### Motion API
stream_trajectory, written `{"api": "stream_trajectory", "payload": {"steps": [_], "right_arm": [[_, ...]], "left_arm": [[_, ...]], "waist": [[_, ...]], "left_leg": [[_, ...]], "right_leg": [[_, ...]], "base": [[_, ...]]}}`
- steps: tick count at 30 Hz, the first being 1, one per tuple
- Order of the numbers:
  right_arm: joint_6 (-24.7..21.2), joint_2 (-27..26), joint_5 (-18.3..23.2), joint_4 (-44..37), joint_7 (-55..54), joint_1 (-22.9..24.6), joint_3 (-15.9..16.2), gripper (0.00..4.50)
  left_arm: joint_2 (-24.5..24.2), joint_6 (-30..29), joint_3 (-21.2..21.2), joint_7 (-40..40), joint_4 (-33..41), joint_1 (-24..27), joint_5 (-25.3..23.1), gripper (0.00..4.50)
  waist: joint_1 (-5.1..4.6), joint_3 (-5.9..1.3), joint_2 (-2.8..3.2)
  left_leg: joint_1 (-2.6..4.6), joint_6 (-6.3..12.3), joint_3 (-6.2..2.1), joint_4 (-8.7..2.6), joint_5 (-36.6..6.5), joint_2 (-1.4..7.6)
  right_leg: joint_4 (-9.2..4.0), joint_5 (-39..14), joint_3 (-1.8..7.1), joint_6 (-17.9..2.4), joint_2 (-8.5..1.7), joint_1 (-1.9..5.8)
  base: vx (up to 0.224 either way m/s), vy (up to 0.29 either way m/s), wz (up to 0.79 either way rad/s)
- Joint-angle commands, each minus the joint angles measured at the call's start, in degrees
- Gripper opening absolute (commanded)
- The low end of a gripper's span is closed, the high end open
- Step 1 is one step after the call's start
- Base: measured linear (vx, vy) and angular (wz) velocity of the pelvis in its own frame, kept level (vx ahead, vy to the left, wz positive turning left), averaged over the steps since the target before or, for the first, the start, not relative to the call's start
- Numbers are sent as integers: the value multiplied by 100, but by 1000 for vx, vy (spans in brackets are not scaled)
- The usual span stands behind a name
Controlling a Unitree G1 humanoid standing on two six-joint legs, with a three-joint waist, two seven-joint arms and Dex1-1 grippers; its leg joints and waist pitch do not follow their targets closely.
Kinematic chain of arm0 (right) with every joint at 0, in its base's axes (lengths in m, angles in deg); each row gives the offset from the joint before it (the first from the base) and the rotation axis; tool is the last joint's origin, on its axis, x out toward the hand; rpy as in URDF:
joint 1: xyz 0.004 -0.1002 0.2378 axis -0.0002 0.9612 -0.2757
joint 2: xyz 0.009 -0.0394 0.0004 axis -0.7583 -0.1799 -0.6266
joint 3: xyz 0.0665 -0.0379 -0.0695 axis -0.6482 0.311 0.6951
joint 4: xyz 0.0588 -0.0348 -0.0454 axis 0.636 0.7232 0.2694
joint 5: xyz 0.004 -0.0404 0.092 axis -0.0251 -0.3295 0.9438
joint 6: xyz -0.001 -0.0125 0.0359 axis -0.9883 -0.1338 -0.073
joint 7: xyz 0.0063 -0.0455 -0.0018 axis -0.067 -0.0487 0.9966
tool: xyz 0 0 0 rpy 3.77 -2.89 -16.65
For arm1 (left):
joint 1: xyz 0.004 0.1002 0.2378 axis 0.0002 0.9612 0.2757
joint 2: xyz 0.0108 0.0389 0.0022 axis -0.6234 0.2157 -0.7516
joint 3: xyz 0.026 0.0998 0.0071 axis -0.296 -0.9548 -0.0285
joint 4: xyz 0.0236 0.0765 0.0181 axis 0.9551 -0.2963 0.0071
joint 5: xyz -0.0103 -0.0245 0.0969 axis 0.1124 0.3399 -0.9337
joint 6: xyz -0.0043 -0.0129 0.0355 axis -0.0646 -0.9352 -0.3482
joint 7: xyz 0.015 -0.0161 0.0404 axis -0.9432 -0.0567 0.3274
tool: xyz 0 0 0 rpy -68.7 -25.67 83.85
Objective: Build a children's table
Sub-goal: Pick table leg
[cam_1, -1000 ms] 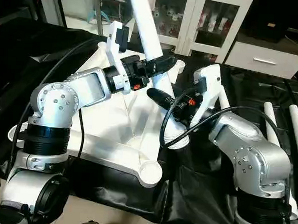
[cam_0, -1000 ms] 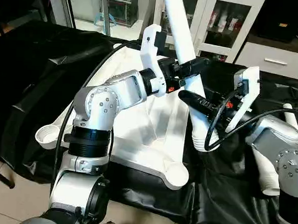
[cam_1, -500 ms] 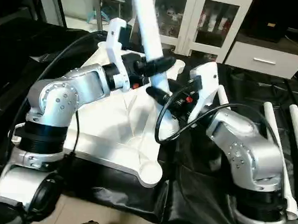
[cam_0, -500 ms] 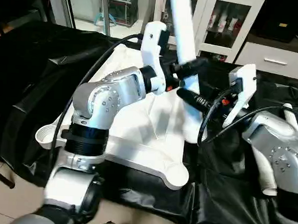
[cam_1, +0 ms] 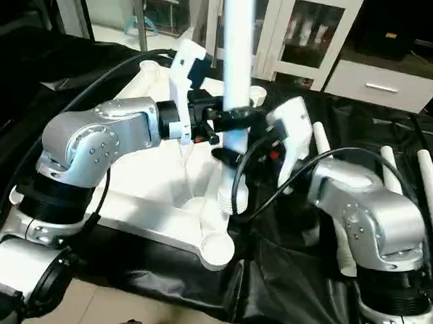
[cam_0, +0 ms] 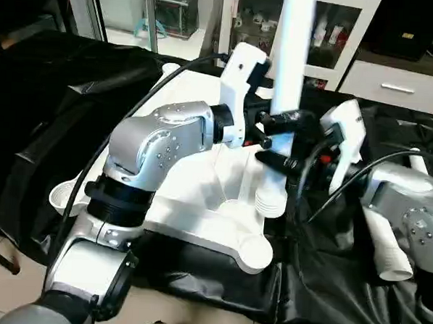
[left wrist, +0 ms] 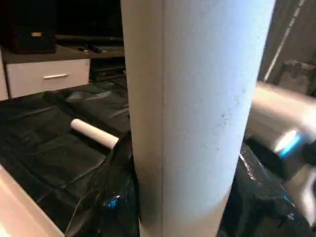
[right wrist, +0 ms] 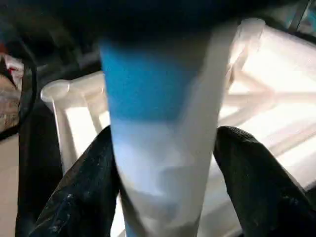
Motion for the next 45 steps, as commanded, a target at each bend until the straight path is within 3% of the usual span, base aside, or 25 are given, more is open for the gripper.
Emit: {"api": "stream_trajectory", "payload": {"steps": [1, 11, 21, 27, 29, 30, 36, 45], "right_arm": [[-132, 132, -126, 144, 2, 71, 56, 296], [-206, 193, -51, 105, -7, 137, 55, 296], [-226, 211, -59, 131, 55, 212, 114, 203], [-165, 263, -111, 95, 119, 273, 198, 189], [106, 335, -337, 66, 121, 307, 317, 189], [91, 312, -320, 77, 111, 313, 299, 242], [66, 345, -428, 133, 47, 375, 449, 298], [299, 289, -470, 197, 67, 405, 427, 301]], "left_arm": [[-15, 144, -78, -180, 173, -155, -49, 182], [-85, 236, -78, -347, 55, -197, -102, 182], [-51, 200, -43, -426, 52, -201, -95, 182], [-38, 199, -28, -460, 16, -222, -106, 182], [-43, 196, -34, -492, 8, -226, -121, 182], [-43, 194, -34, -494, 8, -226, -125, 182], [-41, 192, -49, -523, 9, -237, -134, 182], [-35, 151, -62, -590, 45, -225, -141, 182]], "waist": [[18, -438, -54], [28, -446, -31], [30, -448, -33], [40, -450, -26], [39, -447, -28], [35, -447, -29], [31, -447, -26], [29, -443, -23]], "left_leg": [[116, 406, -177, -368, 219, 614], [124, 372, -180, -365, 167, 618], [122, 362, -180, -364, 148, 616], [120, 344, -184, -363, 147, 621], [120, 319, -183, -366, 101, 625], [121, 321, -182, -366, 98, 623], [121, 328, -189, -366, 85, 622], [121, 315, -190, -369, 12, 624]], "right_leg": [[-294, 390, 214, -1709, -593, 320], [-289, 447, 212, -1763, -593, 325], [-286, 466, 210, -1773, -595, 328], [-284, 492, 210, -1768, -603, 332], [-287, 466, 213, -1753, -606, 335], [-287, 468, 214, -1753, -604, 335], [-292, 423, 210, -1773, -601, 333], [-295, 399, 213, -1767, -604, 336]], "base": [[0, 0, 0], [0, 0, 0], [0, 0, 0], [0, 0, 0], [0, 0, 0], [0, 0, 0], [0, 0, 0], [0, 0, 0]]}}
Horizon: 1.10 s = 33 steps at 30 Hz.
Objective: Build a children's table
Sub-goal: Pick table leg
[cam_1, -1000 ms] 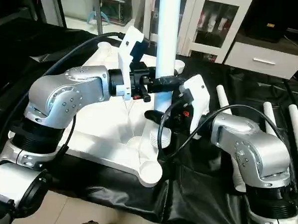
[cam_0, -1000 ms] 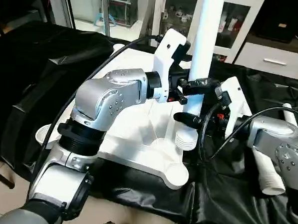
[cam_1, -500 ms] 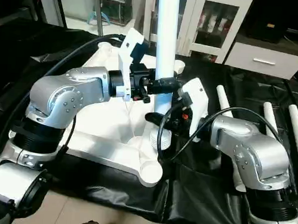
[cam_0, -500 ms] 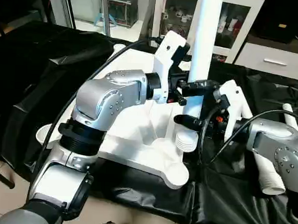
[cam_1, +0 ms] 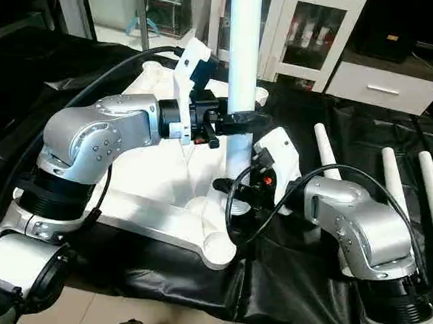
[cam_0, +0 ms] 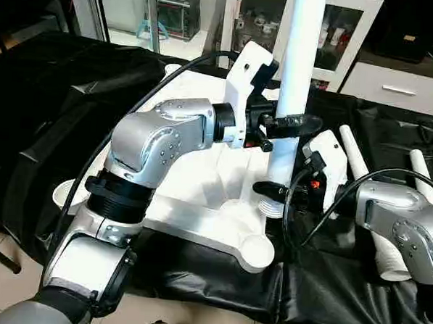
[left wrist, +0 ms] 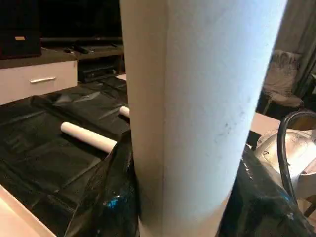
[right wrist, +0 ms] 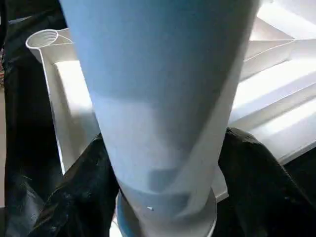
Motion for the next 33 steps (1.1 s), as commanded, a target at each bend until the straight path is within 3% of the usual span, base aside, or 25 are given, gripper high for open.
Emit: {"api": "stream_trajectory", "payload": {"steps": [1, 8, 9, 17, 18, 19, 21, 23, 24, 26, 27, 29, 33], "right_arm": [[114, 12, -119, 66, -38, 48, -64, 301], [347, -78, -52, 74, 14, 31, -140, 301], [347, -78, -52, 74, 14, 31, -140, 274], [407, -121, -23, 82, 43, 78, -197, 215], [423, -126, -27, 89, 37, 83, -206, 203], [492, -148, -63, 115, -16, 90, -244, 199], [645, -259, -64, 156, -170, 124, -438, 196], [668, -305, -30, 142, -211, 143, -512, 195], [675, -342, 6, 116, -240, 171, -578, 194], [688, -365, 19, 102, -267, 200, -623, 193], [732, -398, 14, 96, -336, 269, -711, 193], [738, -402, 13, 96, -345, 278, -722, 191], [973, -549, -96, 280, -836, 395, -1223, 190]], "left_arm": [[11, 33, -9, -131, 180, -143, 41, 182], [6, -9, -42, -184, 221, -119, 64, 182], [6, -9, -42, -184, 221, -119, 64, 182], [-9, 9, -63, -209, 228, -100, 26, 182], [-17, 27, -75, -213, 229, -96, 6, 238], [-29, 15, -97, -147, 201, -101, -66, 252], [-71, -35, -71, -259, 196, -27, 8, 254], [-84, -68, -38, -293, 200, 5, 56, 273], [-130, -69, -44, -367, 191, 31, 73, 287], [-160, -61, -43, -400, 178, 49, 70, 298], [-205, -60, -3, -460, 174, 84, 105, 298], [-211, -60, 3, -468, 174, 89, 110, 322], [-284, -3, 308, -543, 180, 221, 277, 346]], "waist": [[24, -444, -27], [21, -442, -23], [21, -444, -24], [19, -435, -11], [18, -432, -12], [17, -430, -5], [17, -435, 22], [15, -439, 11], [22, -436, 43], [19, -435, 31], [28, -440, 64], [27, -435, 51], [19, -436, 98]], "left_leg": [[119, 313, -187, -382, 13, 625], [116, 340, -189, -383, 10, 625], [118, 343, -188, -382, 7, 625], [121, 264, -195, -399, -167, 633], [120, 257, -196, -402, -181, 633], [122, 244, -197, -404, -200, 633], [124, 216, -202, -404, -197, 629], [123, 211, -197, -404, -190, 626], [122, 203, -202, -406, -209, 625], [131, 189, -199, -414, -247, 624], [130, 173, -202, -411, -222, 620], [127, 156, -198, -417, -255, 625], [122, 108, -201, -416, -306, 611]], "right_leg": [[-297, 412, 215, -1759, -604, 329], [-296, 415, 212, -1775, -605, 327], [-297, 408, 213, -1774, -606, 328], [-314, 239, 213, -1743, -607, 324], [-317, 228, 215, -1733, -610, 327], [-320, 198, 215, -1721, -605, 321], [-315, 217, 214, -1710, -604, 316], [-313, 273, 211, -1723, -600, 315], [-311, 270, 211, -1723, -597, 312], [-320, 234, 213, -1706, -594, 311], [-312, 261, 211, -1707, -595, 312], [-317, 266, 210, -1708, -593, 308], [-320, 283, 210, -1752, -601, 313]], "base": [[0, 0, 0], [0, 0, 0], [0, 0, 0], [0, 0, 0], [0, 0, 0], [0, 0, 0], [0, 0, 0], [0, 0, 0], [0, 0, 0], [0, 0, 0], [0, 0, 0], [0, 0, 0], [0, 0, 0]]}}
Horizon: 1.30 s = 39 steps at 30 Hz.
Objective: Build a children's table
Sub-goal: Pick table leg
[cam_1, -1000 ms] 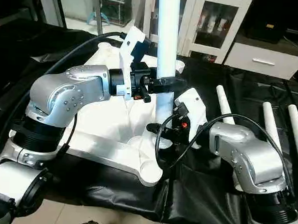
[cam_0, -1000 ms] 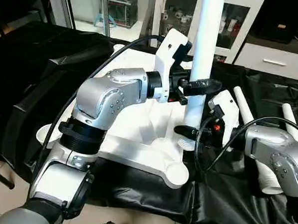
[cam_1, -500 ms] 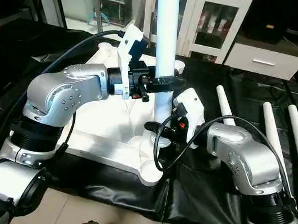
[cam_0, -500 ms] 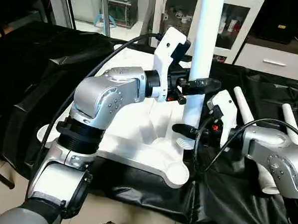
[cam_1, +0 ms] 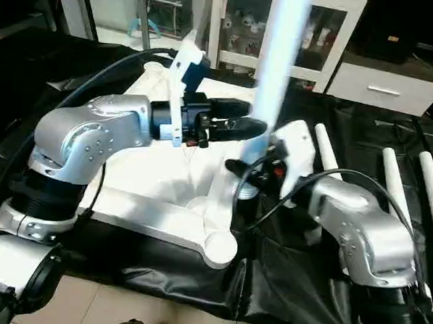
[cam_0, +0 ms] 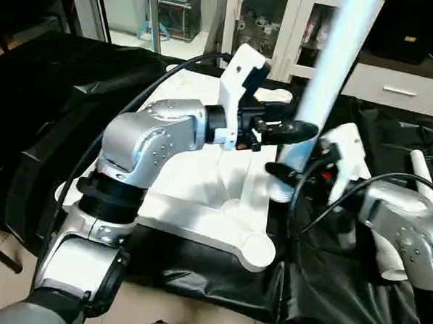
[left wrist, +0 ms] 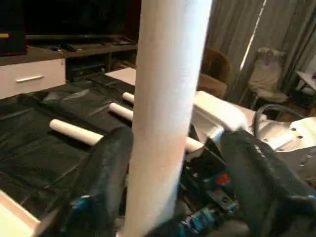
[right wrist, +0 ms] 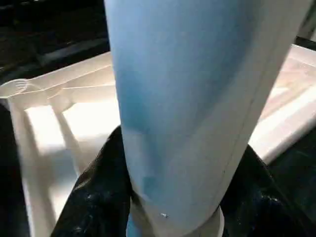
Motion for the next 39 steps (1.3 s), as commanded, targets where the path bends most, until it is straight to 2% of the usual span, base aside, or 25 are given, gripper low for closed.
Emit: {"api": "stream_trajectory", "payload": {"steps": [1, 4, 5, 6, 7, 8, 9, 10, 11, 13, 14, 15, 16, 17, 18, 20, 21, 24, 25, 26, 28, 29, 33, 34, 39], "right_arm": [[257, -19, -89, 186, -385, 78, -553, 190], [248, -44, -92, 234, -546, 158, -783, 190], [268, -66, -81, 127, -640, 339, -942, 190], [272, -70, -79, 106, -648, 367, -956, 190], [300, -128, -66, -65, -724, 564, -1037, 190], [300, -129, -66, -66, -725, 566, -1037, 190], [450, -181, -166, -293, -765, 803, -947, 190], [450, -181, -166, -293, -765, 803, -947, 190], [622, -311, -234, -494, -826, 959, -820, 190], [723, -327, -350, -669, -828, 1077, -621, 190], [668, -279, -386, -783, -791, 1161, -483, 190], [620, -249, -408, -872, -773, 1226, -393, 190], [806, -265, -421, -952, -662, 1322, -326, 190], [963, -228, -433, -1122, -485, 1507, -181, 190], [942, -206, -387, -1212, -390, 1603, -102, 189], [751, -231, -199, -1337, -308, 1760, -83, 189], [677, -260, -125, -1347, -297, 1791, -103, 189], [657, -281, -97, -1355, -294, 1817, -112, 189], [657, -291, -37, -1375, -251, 1810, -104, 189], [663, -293, -29, -1376, -245, 1805, -102, 189], [756, -258, 30, -1398, -176, 1875, -124, 189], [804, -221, 29, -1395, -149, 1955, -164, 189], [852, -180, -74, -1331, -123, 2037, -173, 189], [833, -173, -77, -1343, -133, 2040, -177, 189], [693, -31, 98, -1560, -36, 2157, -258, 189]], "left_arm": [[-119, 202, 260, -166, 151, 164, 82, 356], [-353, 785, 277, -498, 323, 414, -62, 382], [-659, 1238, 254, -737, 548, 751, -248, 383], [-713, 1290, 226, -759, 573, 796, -296, 383], [-1225, 1847, -179, -969, 679, 1146, -847, 383], [-1230, 1853, -183, -971, 680, 1149, -853, 383], [-1962, 2767, -1017, -1131, 452, 1503, -1876, 383], [-1962, 2767, -1017, -1131, 452, 1503, -1876, 383], [-2345, 3289, -1453, -1250, 162, 1855, -2364, 383], [-2378, 3235, -1345, -1420, 178, 2265, -2189, 383], [-2349, 3162, -1182, -1408, 255, 2454, -2071, 383], [-2326, 3145, -1047, -1414, 311, 2587, -2006, 383], [-2363, 3152, -980, -1399, 409, 2705, -2005, 383], [-2430, 3213, -882, -1358, 594, 2900, -2037, 383], [-2462, 3217, -819, -1325, 730, 3008, -2029, 383], [-2535, 3223, -789, -1246, 963, 3186, -1930, 383], [-2559, 3240, -817, -1189, 1059, 3250, -1872, 383], [-2566, 3298, -836, -1166, 1095, 3297, -1856, 383], [-2400, 3390, -948, -1116, 1128, 3360, -1921, 383], [-2364, 3401, -965, -1118, 1124, 3365, -1930, 383], [-2150, 3443, -1191, -1201, 1062, 3387, -2088, 383], [-2099, 3460, -1309, -1294, 1016, 3387, -2154, 383], [-2120, 3732, -1439, -1299, 814, 3361, -2308, 383], [-2125, 3789, -1467, -1280, 772, 3347, -2366, 365], [-2141, 3720, -1584, -1349, 798, 3358, -2478, 336]], "waist": [[12, -429, 31], [4, -433, 65], [28, -436, 135], [6, -428, 110], [0, -431, 122], [-17, -423, 148], [12, -424, 181], [-5, -405, 169], [-5, -406, 279], [-68, -408, 286], [-73, -432, 294], [-82, -416, 343], [-72, -415, 355], [-36, -396, 278], [-9, -390, 308], [-16, -374, 283], [-6, -357, 351], [-27, -352, 327], [-24, -358, 376], [-43, -353, 329], [-31, -357, 244], [-5, -372, 274], [-35, -387, 237], [-40, -389, 218], [-56, -378, 194]], "left_leg": [[116, 113, -191, -431, -332, 608], [106, 136, -185, -447, -364, 604], [109, 151, -210, -443, -367, 611], [94, 166, -201, -460, -405, 624], [106, 178, -200, -463, -436, 620], [91, 200, -206, -483, -510, 626], [115, 211, -226, -486, -585, 625], [87, 226, -224, -507, -654, 630], [124, 145, -231, -514, -790, 623], [124, -51, -219, -556, -985, 623], [138, -111, -222, -549, -961, 629], [135, -181, -221, -565, -1054, 638], [156, -221, -212, -557, -1202, 632], [145, -200, -208, -571, -1373, 639], [128, -172, -218, -577, -1416, 653], [123, -133, -225, -593, -1488, 639], [134, -161, -247, -596, -1687, 639], [127, -246, -256, -622, -1853, 628], [146, -288, -255, -614, -1890, 623], [146, -289, -244, -620, -1909, 625], [142, -222, -220, -614, -1719, 635], [131, -180, -223, -603, -1559, 639], [103, -74, -213, -584, -1334, 620], [87, -20, -213, -578, -1245, 616], [103, 39, -208, -577, -1253, 630]], "right_leg": [[-334, 206, 211, -1731, -603, 310], [-339, 107, 214, -1618, -577, 319], [-347, 64, 210, -1573, -589, 307], [-357, 44, 220, -1532, -590, 320], [-354, 0, 214, -1487, -578, 305], [-368, -172, 223, -1352, -565, 301], [-402, -373, 218, -1236, -558, 269], [-416, -494, 241, -1103, -549, 272], [-435, -690, 233, -971, -534, 203], [-411, -854, 239, -927, -535, 209], [-382, -777, 231, -1000, -553, 215], [-386, -742, 231, -1117, -540, 191], [-386, -752, 236, -1200, -539, 169], [-400, -887, 247, -1230, -569, 175], [-402, -937, 256, -1211, -586, 180], [-414, -1056, 251, -1170, -563, 170], [-431, -1351, 261, -1132, -581, 142], [-456, -1606, 263, -1045, -575, 134], [-458, -1613, 269, -1006, -570, 111], [-475, -1609, 271, -990, -564, 113], [-487, -1500, 285, -977, -582, 126], [-468, -1397, 287, -958, -590, 136], [-456, -1174, 267, -949, -568, 150], [-454, -1130, 268, -944, -574, 166], [-458, -1294, 263, -954, -579, 155]], "base": [[0, 0, 0], [0, 0, 0], [0, 0, 0], [0, 0, 0], [0, 0, 0], [0, 0, 0], [0, 0, 0], [0, 0, 0], [0, 0, 0], [0, 0, 0], [0, 0, 0], [0, 0, 0], [0, 0, 0], [0, 0, 0], [0, 0, 0], [0, 0, 0], [0, 0, 0], [0, 0, 0], [0, 0, 0], [0, 0, 0], [0, 0, 0], [0, 0, 0], [0, 0, 0], [0, 0, 0], [0, 0, 0]]}}
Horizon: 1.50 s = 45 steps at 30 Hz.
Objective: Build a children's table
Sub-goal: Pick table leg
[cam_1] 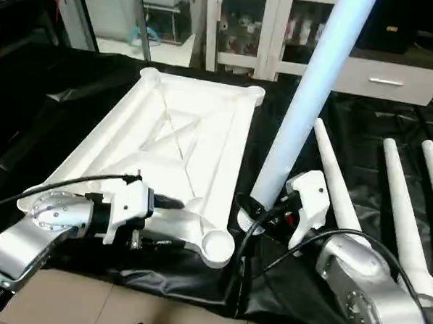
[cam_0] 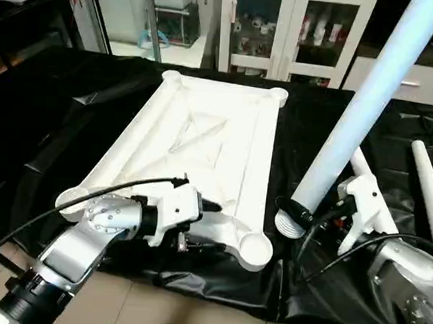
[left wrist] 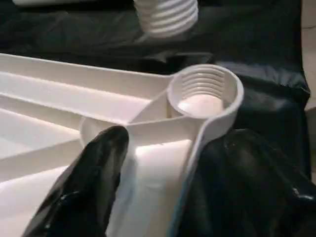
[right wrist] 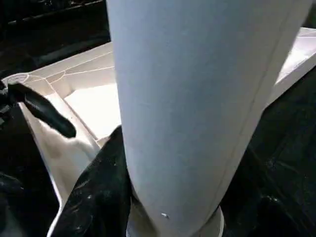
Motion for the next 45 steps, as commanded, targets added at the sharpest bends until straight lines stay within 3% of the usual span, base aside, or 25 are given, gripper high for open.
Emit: {"api": "stream_trajectory", "payload": {"steps": [1, 3, 4, 6, 11, 18, 25, 28, 30, 34, 35, 38, 39, 40, 41, 42, 45], "right_arm": [[-47, 114, 103, -187, 112, 55, -118, 189], [-78, 168, 99, -163, 168, 45, -88, 189], [-98, 228, 108, -179, 208, 66, -61, 189], [-101, 261, 117, -207, 210, 104, -54, 189], [-83, 304, 111, -316, 209, 162, -32, 189], [-99, 366, 65, -348, 237, 174, 61, 189], [-75, 396, 33, -250, 248, 36, 78, 189], [-34, 374, 20, -176, 242, -36, 94, 189], [-26, 367, 17, -161, 239, -50, 102, 189], [59, 190, -21, 54, 61, -194, 87, 189], [93, 101, -43, 139, -10, -243, 87, 189], [159, 14, -105, 234, -81, -309, 118, 189], [177, -49, -109, 281, -125, -354, 122, 189], [196, -109, -119, 316, -179, -394, 124, 189], [195, -231, -93, 403, -275, -483, 98, 189], [195, -248, -91, 415, -285, -495, 102, 189], [173, -332, -104, 512, -335, -586, 142, 189]], "left_arm": [[-41, 99, -115, -87, -107, -47, -178, 326], [-63, 225, -202, -167, -312, -130, -298, 315], [-28, 195, -224, -272, -476, -205, -269, 315], [13, 192, -231, -342, -569, -238, -249, 298], [83, 333, -394, -368, -1019, -470, -483, 255], [252, 537, -519, -507, -1703, -887, -753, 207], [170, 740, -676, -665, -1980, -1016, -1005, 164], [192, 744, -639, -532, -2048, -1033, -1106, 134], [200, 757, -625, -501, -2060, -1037, -1122, 115], [384, 62, -361, 47, -2062, -1056, -1127, 84], [416, -114, -303, 166, -2029, -1004, -1141, 78], [437, -294, -266, 335, -1967, -906, -1254, 63], [441, -479, -238, 468, -1914, -839, -1335, 63], [437, -614, -209, 579, -1860, -776, -1394, 59], [445, -816, -155, 769, -1709, -654, -1471, 54], [444, -822, -151, 778, -1667, -627, -1471, 54], [464, -925, -155, 776, -1336, -468, -1417, 42]], "waist": [[-5, -308, -98], [-8, -301, -104], [-14, -312, -71], [-21, -310, -61], [-40, -328, -52], [-97, -330, -103], [-113, -326, -110], [-113, -315, -144], [-107, -312, -128], [-114, -295, -150], [-114, -284, -186], [-129, -281, -174], [-153, -284, -207], [-199, -285, -190], [-240, -284, -254], [-258, -285, -232], [-327, -287, -248]], "left_leg": [[102, 56, -230, -561, -1328, 623], [111, 39, -229, -566, -1418, 614], [118, -17, -232, -565, -1447, 616], [114, -37, -238, -571, -1449, 620], [110, 10, -230, -553, -1278, 621], [99, 59, -233, -546, -1239, 634], [101, 125, -228, -537, -1193, 638], [106, 122, -224, -540, -1239, 642], [114, 94, -233, -543, -1299, 644], [127, 2, -232, -540, -1457, 630], [129, -14, -228, -541, -1538, 628], [90, -68, -264, -573, -1571, 636], [80, -76, -269, -587, -1584, 638], [71, -102, -286, -590, -1567, 634], [65, -86, -275, -590, -1566, 632], [69, -82, -282, -581, -1560, 633], [66, -13, -268, -568, -1495, 622]], "right_leg": [[-469, -1406, 260, -984, -576, 152], [-496, -1579, 264, -926, -565, 143], [-486, -1589, 270, -899, -570, 138], [-487, -1551, 269, -908, -571, 142], [-458, -1111, 264, -1035, -564, 159], [-464, -1094, 263, -1128, -602, 200], [-466, -1140, 259, -1162, -604, 194], [-474, -1264, 259, -1169, -611, 189], [-477, -1395, 258, -1149, -616, 180], [-491, -1710, 260, -1158, -632, 151], [-532, -1943, 263, -1106, -634, 143], [-520, -2061, 253, -1012, -633, 162], [-514, -2024, 248, -974, -626, 164], [-497, -1928, 242, -1012, -636, 170], [-508, -1891, 236, -999, -620, 175], [-489, -1836, 242, -1039, -632, 170], [-516, -1821, 244, -1058, -631, 176]], "base": [[0, 0, 0], [0, 0, 0], [0, 0, 0], [0, 0, 0], [0, 0, 0], [0, 0, 0], [0, 0, 0], [0, 0, 0], [0, 0, 0], [0, 0, 0], [0, 0, 0], [0, 0, 0], [0, 0, 0], [0, 0, 0], [0, 0, 0], [0, 0, 0], [0, 0, 0]]}}
